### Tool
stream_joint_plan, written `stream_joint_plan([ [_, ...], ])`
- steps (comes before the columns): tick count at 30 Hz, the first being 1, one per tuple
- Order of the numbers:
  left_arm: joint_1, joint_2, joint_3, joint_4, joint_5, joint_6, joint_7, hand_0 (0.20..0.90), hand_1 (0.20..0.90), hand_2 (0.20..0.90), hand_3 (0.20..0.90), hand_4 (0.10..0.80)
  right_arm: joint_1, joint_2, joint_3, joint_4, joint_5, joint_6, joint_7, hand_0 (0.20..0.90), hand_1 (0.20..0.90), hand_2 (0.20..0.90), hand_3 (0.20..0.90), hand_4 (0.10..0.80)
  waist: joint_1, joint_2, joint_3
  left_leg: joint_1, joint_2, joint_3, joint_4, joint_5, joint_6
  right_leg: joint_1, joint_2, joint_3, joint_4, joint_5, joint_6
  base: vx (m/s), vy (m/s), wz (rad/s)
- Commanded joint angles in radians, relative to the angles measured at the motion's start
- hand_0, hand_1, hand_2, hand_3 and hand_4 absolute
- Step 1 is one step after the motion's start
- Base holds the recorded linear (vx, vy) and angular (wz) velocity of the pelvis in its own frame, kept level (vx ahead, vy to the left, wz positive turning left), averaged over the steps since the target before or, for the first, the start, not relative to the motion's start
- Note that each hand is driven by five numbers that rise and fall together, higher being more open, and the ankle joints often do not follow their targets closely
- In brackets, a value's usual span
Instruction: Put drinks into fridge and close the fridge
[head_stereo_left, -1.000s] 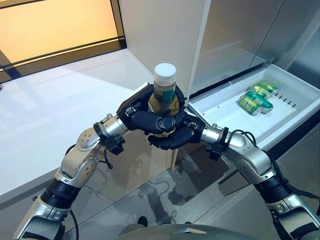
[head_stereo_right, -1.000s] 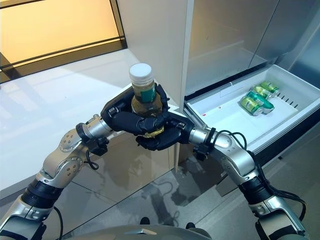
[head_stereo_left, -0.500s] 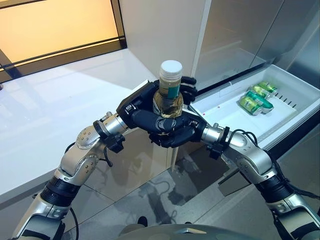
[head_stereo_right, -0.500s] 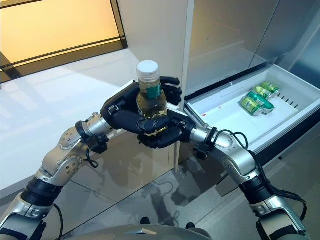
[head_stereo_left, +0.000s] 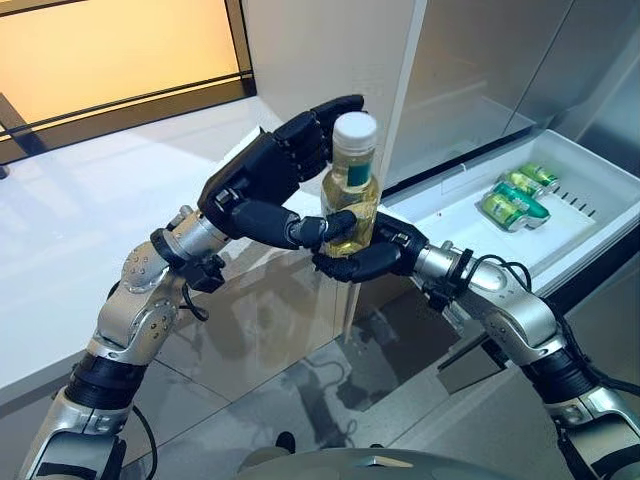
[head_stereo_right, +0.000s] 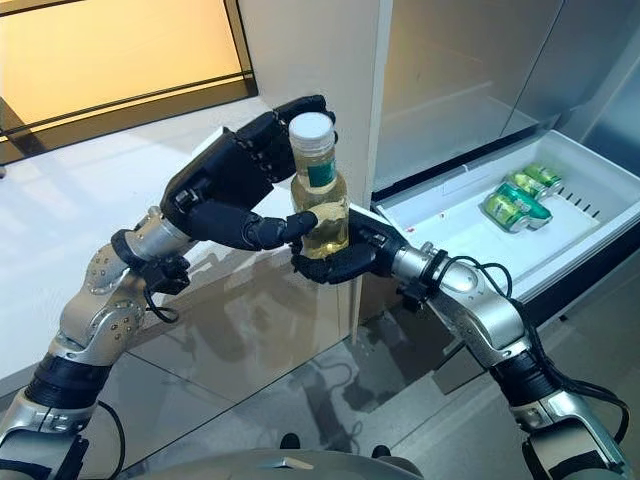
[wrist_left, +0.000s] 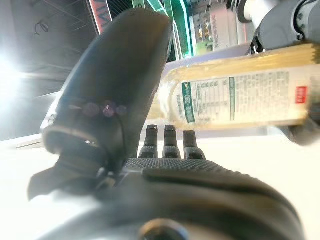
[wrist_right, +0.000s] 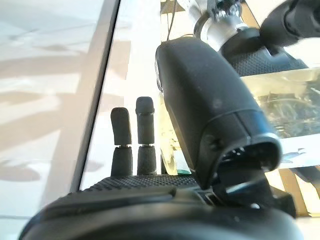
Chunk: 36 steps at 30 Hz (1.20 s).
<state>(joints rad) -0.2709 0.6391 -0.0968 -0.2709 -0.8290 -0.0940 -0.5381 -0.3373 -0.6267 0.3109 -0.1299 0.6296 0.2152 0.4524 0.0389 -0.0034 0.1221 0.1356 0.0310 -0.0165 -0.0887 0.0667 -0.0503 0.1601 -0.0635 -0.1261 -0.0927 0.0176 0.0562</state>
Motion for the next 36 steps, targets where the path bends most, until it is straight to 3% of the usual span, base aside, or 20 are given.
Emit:
stream_joint_plan([
  [1, -0.03, 0.0, 0.075, -0.055, -0.113, -0.129, -0.017, 0.9, 0.9, 0.9, 0.9, 0.8, -0.176, 0.033, -0.182, -0.164, 0.115, -0.228, -0.034, 0.3, 0.3, 0.3, 0.2, 0.1, 0.0, -0.026, -0.102, 0.005, -0.074, -0.05, 0.001, -0.091, 0.058, -0.013, 0.018, -0.011, 0.023, -0.006, 0.006, 0.0, 0.0, 0.0],
  [3, -0.014, -0.016, 0.089, -0.06, -0.149, -0.123, -0.039, 0.9, 0.9, 0.9, 0.9, 0.8, -0.164, 0.032, -0.206, -0.181, 0.113, -0.239, -0.05, 0.3, 0.3, 0.3, 0.2, 0.1, 0.0, -0.028, -0.104, 0.003, -0.075, -0.052, 0.001, -0.091, 0.059, -0.014, 0.018, -0.011, 0.023, -0.006, 0.006, 0.0, 0.0, 0.0],
  [9, 0.06, -0.119, 0.093, -0.095, -0.302, 0.011, -0.199, 0.9, 0.9, 0.9, 0.9, 0.8, -0.122, 0.028, -0.274, -0.241, 0.102, -0.227, -0.09, 0.3, 0.3, 0.3, 0.2, 0.1, -0.007, -0.032, -0.105, 0.0, -0.076, -0.052, 0.001, -0.094, 0.06, -0.022, 0.019, -0.005, 0.026, -0.004, 0.005, -0.005, 0.001, 0.0],
  [12, 0.09, -0.169, 0.086, -0.104, -0.462, 0.122, -0.237, 0.9, 0.9, 0.9, 0.9, 0.8, -0.098, 0.024, -0.295, -0.26, 0.109, -0.226, -0.089, 0.3, 0.3, 0.3, 0.2, 0.1, -0.013, -0.033, -0.104, -0.004, -0.075, -0.048, 0.001, -0.091, 0.06, -0.03, 0.019, 0.003, 0.029, 0.001, 0.004, -0.012, 0.001, -0.01],
  [14, 0.125, -0.239, 0.051, -0.097, -0.567, 0.228, -0.302, 0.9, 0.9, 0.9, 0.9, 0.8, -0.077, 0.026, -0.309, -0.285, 0.098, -0.222, -0.087, 0.3, 0.3, 0.3, 0.2, 0.1, -0.022, -0.036, -0.102, -0.003, -0.075, -0.043, 0.001, -0.095, 0.062, -0.034, 0.02, 0.009, 0.03, 0.002, 0.003, 0.0, 0.0, 0.0],
  [17, 0.161, -0.32, -0.028, -0.08, -0.762, 0.389, -0.416, 0.9, 0.9, 0.9, 0.9, 0.8, -0.079, 0.018, -0.313, -0.307, 0.09, -0.211, -0.093, 0.3, 0.3, 0.3, 0.2, 0.1, -0.031, -0.038, -0.095, 0.002, -0.074, -0.038, 0.001, -0.103, 0.063, -0.031, 0.023, 0.016, 0.029, 0.002, 0.001, 0.0, 0.0, 0.0],
  [19, 0.167, -0.346, -0.101, -0.074, -0.819, 0.467, -0.411, 0.9, 0.9, 0.9, 0.9, 0.8, -0.103, 0.01, -0.303, -0.317, 0.09, -0.201, -0.116, 0.3, 0.3, 0.3, 0.2, 0.1, -0.04, -0.041, -0.09, 0.003, -0.073, -0.034, 0.001, -0.107, 0.061, -0.034, 0.023, 0.022, 0.032, 0.002, -0.001, -0.004, -0.005, -0.02],
  [21, 0.179, -0.356, -0.179, -0.061, -0.805, 0.493, -0.404, 0.9, 0.9, 0.9, 0.9, 0.8, -0.128, -0.015, -0.29, -0.32, 0.105, -0.204, -0.138, 0.3, 0.3, 0.3, 0.2, 0.1, -0.046, -0.045, -0.083, 0.003, -0.074, -0.031, 0.001, -0.109, 0.061, -0.036, 0.024, 0.026, 0.033, 0.005, -0.002, -0.036, -0.02, -0.01],
  [24, 0.253, -0.372, -0.226, 0.008, -0.833, 0.556, -0.425, 0.9, 0.9, 0.9, 0.9, 0.8, -0.112, -0.035, -0.309, -0.32, 0.108, -0.219, -0.113, 0.3, 0.3, 0.3, 0.2, 0.1, -0.053, -0.045, -0.075, 0.001, -0.072, -0.021, 0.001, -0.112, 0.06, -0.039, 0.024, 0.033, 0.031, 0.008, 0.001, -0.038, -0.007, -0.01],
  [27, 0.302, -0.366, -0.206, 0.062, -0.848, 0.63, -0.433, 0.9, 0.9, 0.9, 0.9, 0.8, -0.09, -0.048, -0.328, -0.323, 0.106, -0.228, -0.101, 0.3, 0.3, 0.3, 0.2, 0.1, -0.052, -0.047, -0.072, -0.002, -0.071, -0.016, 0.001, -0.112, 0.059, -0.043, 0.024, 0.035, 0.031, 0.009, 0.003, -0.035, -0.009, -0.07],
  [31, 0.379, -0.389, -0.182, 0.224, -0.715, 0.724, -0.482, 0.9, 0.9, 0.9, 0.9, 0.8, -0.064, -0.066, -0.363, -0.318, 0.129, -0.234, -0.077, 0.3, 0.3, 0.3, 0.2, 0.1, -0.05, -0.052, -0.069, -0.01, -0.067, -0.005, 0.001, -0.108, 0.058, -0.051, 0.026, 0.037, 0.032, 0.012, 0.004, -0.038, -0.021, -0.11],
  [33, 0.406, -0.396, -0.167, 0.304, -0.642, 0.708, -0.513, 0.9, 0.9, 0.9, 0.9, 0.8, -0.056, -0.076, -0.373, -0.314, 0.139, -0.235, -0.069, 0.3, 0.3, 0.3, 0.2, 0.1, -0.05, -0.053, -0.07, -0.014, -0.065, -0.001, 0.001, -0.105, 0.056, -0.054, 0.025, 0.037, 0.031, 0.014, 0.005, -0.015, -0.009, -0.04],
  [36, 0.465, -0.435, -0.076, 0.569, -0.432, 0.674, -0.571, 0.9, 0.9, 0.9, 0.9, 0.8, -0.018, -0.106, -0.413, -0.3, 0.198, -0.198, -0.023, 0.3, 0.3, 0.3, 0.2, 0.1, -0.049, -0.056, -0.074, -0.021, -0.063, 0.012, 0.001, -0.1, 0.053, -0.057, 0.025, 0.035, 0.024, 0.019, 0.008, 0.0, 0.0, 0.0],
])
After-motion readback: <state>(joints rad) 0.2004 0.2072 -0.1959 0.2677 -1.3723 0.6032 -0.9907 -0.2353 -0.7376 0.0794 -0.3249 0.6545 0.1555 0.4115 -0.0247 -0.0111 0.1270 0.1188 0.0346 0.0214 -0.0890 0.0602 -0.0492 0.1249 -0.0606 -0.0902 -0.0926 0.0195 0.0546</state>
